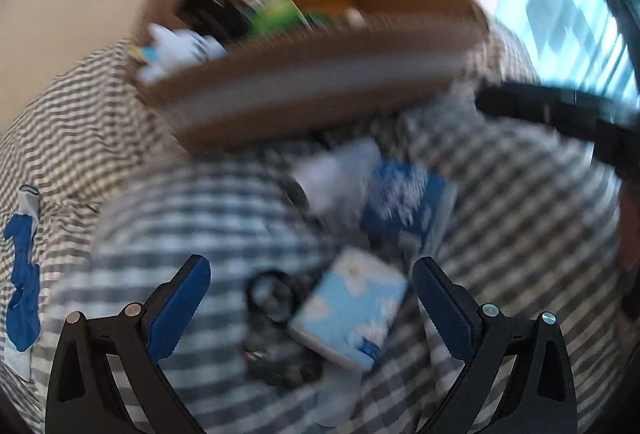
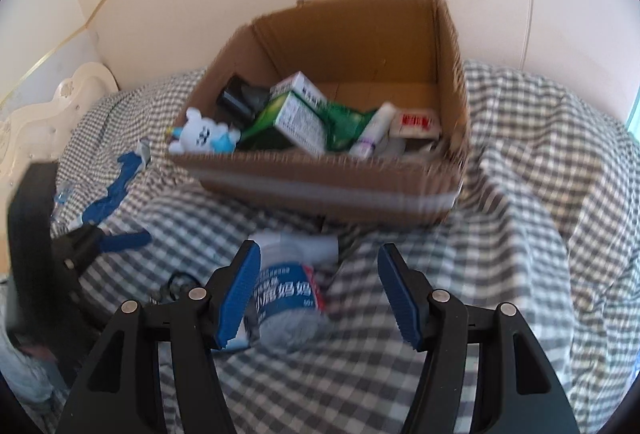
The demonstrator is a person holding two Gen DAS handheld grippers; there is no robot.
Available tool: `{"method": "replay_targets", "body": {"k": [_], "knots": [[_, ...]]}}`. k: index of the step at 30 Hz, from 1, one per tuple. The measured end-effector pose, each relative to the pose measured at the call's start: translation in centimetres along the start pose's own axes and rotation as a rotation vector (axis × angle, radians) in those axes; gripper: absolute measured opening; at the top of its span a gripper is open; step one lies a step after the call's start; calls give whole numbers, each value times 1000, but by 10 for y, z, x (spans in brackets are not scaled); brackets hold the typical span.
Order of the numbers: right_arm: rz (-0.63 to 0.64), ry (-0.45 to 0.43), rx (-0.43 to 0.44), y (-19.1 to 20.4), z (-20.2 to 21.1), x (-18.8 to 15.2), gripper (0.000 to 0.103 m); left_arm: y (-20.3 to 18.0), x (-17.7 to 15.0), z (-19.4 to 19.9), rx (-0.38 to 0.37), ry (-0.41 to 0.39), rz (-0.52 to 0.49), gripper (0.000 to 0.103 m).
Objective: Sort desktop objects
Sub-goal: 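Move both grippers back toward the tissue pack and water bottle, then grasp the blue floral tissue pack with the left gripper while the right gripper grasps the white floss bottle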
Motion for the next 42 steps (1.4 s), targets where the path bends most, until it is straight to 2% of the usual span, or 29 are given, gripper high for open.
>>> {"method": "replay_targets", "body": {"k": [5, 13, 15, 17, 20, 23, 24, 26, 27, 31, 32, 35, 38, 42], "knots": [[4, 30, -14, 2, -3, -8, 61, -12, -12, -25, 7, 81, -46, 103], [-7, 74, -12, 1, -13, -11, 61, -23, -7, -29, -43, 68, -80, 103], [-8, 76, -11, 0, -13, -12, 61, -26, -6, -33, -69, 87, -94, 96], [-8, 82, -11, 1, -14, -12, 61, -29, -7, -40, -67, 122, -108, 84], [-8, 87, -12, 1, -16, -13, 61, -29, -14, -49, -49, 176, -129, 84], [-3, 89, -14, 2, -17, -13, 61, -29, -15, -48, -56, 181, -123, 82], [0, 90, -16, 3, -17, -14, 61, -29, -14, -46, -55, 172, -117, 79], [3, 92, -17, 3, -17, -14, 61, -20, -10, -41, -38, 145, -89, 54], [4, 92, -18, 4, -17, -15, 61, -13, -7, -33, -51, 125, -48, 47], [10, 99, -17, 5, -18, -17, 62, 8, 0, -3, -148, 58, 76, 48], [14, 105, -17, 6, -19, -17, 65, 12, 1, 1, -158, 47, 94, 48], [38, 121, -17, 11, -23, -17, 67, 30, 5, 17, -151, -13, 154, 48], [81, 148, 1, 22, -29, -19, 68, 51, 10, 25, -183, -62, 216, 48], [139, 223, 38, 40, -51, -23, 71, 70, 18, 29, -206, -85, 297, 48]]}}
Point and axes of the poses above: each gripper's, at about its wrist camera, not at the fingertips, and z roughly against the way its jaws point, y to its left, x to its top, the point moved 3 cm from there along -z, roughly the way its jaws point, and after that the axes turned 6 degrees about -x, right-handed, at the moved point
